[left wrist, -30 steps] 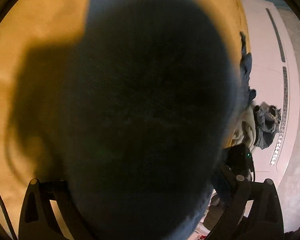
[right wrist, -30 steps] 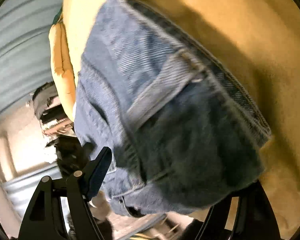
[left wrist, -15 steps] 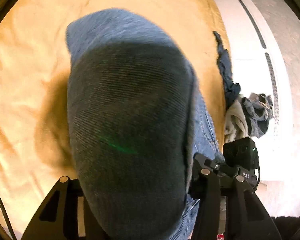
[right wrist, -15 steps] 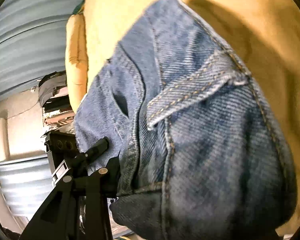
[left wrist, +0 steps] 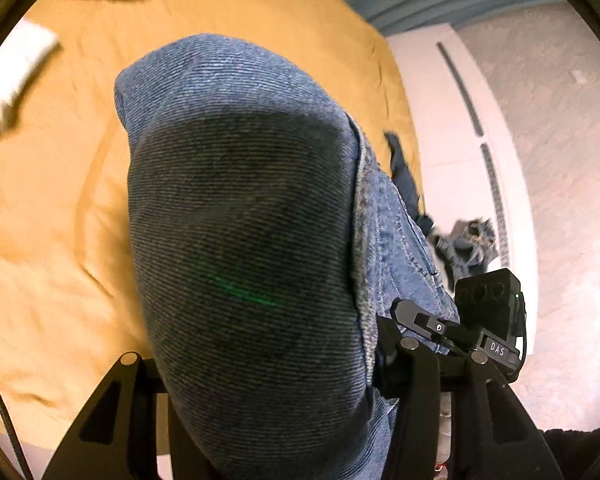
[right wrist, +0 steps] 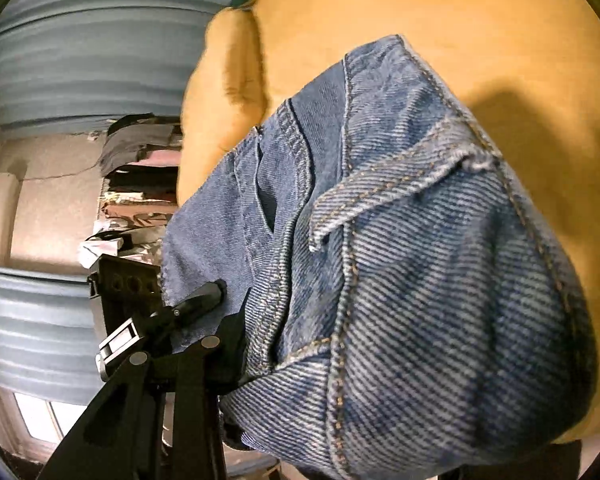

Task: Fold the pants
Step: 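Lower the folded jeans onto the white cloth and open both grippers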

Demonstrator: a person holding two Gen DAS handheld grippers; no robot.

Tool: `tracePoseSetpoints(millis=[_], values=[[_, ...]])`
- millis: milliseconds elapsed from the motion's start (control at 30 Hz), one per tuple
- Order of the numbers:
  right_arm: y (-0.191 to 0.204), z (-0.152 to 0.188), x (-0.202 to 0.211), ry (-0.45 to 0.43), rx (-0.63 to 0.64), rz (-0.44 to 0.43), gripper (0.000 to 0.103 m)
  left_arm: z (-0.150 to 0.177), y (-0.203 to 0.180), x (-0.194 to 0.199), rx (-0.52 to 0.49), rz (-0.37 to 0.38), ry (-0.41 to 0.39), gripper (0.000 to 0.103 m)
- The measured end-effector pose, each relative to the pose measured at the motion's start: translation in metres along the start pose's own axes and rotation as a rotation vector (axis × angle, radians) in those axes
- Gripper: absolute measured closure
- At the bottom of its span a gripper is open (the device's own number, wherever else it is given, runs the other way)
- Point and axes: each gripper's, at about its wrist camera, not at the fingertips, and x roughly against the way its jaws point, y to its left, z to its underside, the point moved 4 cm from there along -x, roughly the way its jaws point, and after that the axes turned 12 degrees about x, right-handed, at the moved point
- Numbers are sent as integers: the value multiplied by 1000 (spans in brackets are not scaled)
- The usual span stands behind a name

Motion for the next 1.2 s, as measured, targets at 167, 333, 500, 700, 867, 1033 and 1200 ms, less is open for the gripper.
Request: tracePoseSetpoints(millis=[167,333,500,700,867,1033,1200], values=[[91,-16,-80,-62,0,9,63,-84,64,96,-52,14,7,56],[164,-32,-202,-136,-30,-46,63,-171,125,167,-101,-13,-4,56],[201,-70,-318,-191,-12,-100,63,-263,181,204,-131,-5,-47,56],[163,-83,-454,-157,-28,-95,63,-331,297,172,-115,-99,-33,53],[116,-56,-522,-51,-60,-28,55,-324,376,137,-10,8,7,37],[123,-57,-498,12,-63,72,37,-299,363,148,41,-23,-74,33],[153,-45,-459,144,80,436,9,-259,320,179,-25,-301,-242,3]])
